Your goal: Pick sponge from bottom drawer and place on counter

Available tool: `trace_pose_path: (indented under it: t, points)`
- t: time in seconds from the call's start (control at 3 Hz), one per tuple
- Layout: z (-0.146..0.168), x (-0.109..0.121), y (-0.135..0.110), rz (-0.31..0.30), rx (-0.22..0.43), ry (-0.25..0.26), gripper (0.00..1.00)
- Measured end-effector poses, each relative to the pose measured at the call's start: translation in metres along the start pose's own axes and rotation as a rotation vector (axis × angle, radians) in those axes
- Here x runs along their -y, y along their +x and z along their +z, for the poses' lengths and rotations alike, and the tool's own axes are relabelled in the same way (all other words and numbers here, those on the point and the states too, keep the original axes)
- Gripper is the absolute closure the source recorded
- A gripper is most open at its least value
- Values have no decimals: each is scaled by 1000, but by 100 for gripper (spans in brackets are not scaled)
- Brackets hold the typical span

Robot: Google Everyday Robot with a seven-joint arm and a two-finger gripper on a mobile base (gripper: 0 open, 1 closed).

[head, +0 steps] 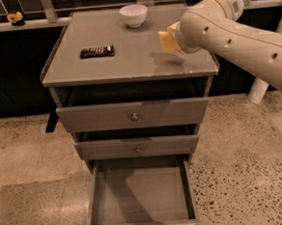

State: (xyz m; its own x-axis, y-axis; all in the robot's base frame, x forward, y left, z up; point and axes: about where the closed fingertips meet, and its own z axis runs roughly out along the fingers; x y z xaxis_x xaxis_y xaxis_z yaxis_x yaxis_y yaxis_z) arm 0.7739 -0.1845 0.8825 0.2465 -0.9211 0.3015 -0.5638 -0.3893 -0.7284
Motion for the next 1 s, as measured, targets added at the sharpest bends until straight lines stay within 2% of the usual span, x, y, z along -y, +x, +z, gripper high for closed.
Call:
trace_pose_path:
  t: [0.33, 0.67, 1.0]
  points:
    - [55, -20, -16, -30, 82, -167, 100]
    - [55, -20, -16, -30, 82, -167, 100]
    - [55, -20, -16, -30, 82, -168, 81]
